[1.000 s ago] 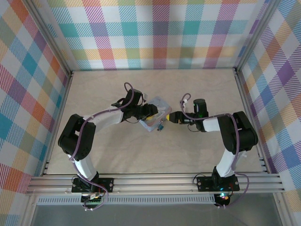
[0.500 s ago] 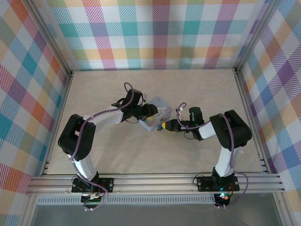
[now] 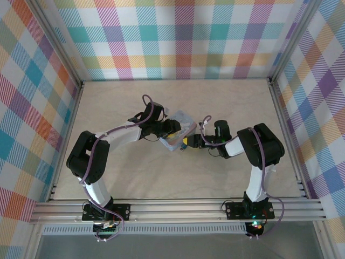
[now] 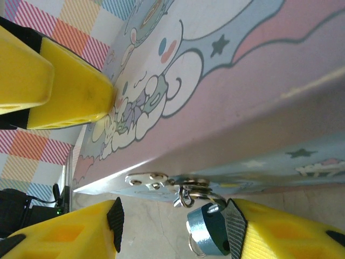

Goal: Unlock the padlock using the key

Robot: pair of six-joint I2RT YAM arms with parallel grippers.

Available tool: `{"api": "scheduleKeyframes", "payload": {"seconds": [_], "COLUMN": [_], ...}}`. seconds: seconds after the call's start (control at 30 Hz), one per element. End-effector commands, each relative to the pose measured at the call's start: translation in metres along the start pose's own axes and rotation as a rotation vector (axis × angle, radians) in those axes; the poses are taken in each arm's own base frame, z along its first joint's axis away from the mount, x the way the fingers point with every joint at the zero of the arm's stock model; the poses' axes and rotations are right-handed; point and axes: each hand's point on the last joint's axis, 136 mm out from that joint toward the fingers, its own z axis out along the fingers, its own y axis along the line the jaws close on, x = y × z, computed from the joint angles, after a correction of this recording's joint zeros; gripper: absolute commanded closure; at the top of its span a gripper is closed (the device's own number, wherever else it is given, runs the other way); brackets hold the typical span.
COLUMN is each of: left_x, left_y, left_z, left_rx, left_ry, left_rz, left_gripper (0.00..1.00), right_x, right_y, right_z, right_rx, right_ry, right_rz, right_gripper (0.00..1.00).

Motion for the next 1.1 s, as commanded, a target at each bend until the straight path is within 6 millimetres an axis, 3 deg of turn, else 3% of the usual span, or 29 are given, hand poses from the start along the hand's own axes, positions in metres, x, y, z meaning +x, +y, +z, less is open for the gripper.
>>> {"api": "scheduleKeyframes", "payload": {"seconds": [0.0, 0.43, 1.07], "left_x": [0.025, 0.026, 0.027], "left_y": [0.024, 0.024, 0.025], "left_z": [0.005, 0.003, 0.001], "left_rx": [-0.095, -0.099, -0.108], "left_ry": [0.081, 0.079, 0.074], "left_rz": [-0.048, -0.045, -0.042], "left_gripper": [0.56, 0.56, 0.56], "right_x": [0.002, 0.01, 0.011], "right_y": [0.006, 0.016, 0.015], "right_z": [0.007, 0.009, 0.007], "right_rx": [-0.047, -0.107, -0.09], "right_ry": [0.03, 0.068, 0.05], "right_rz": [-0.022, -0.037, -0.056], "right_gripper": [0.46, 0.5, 0.79]}}
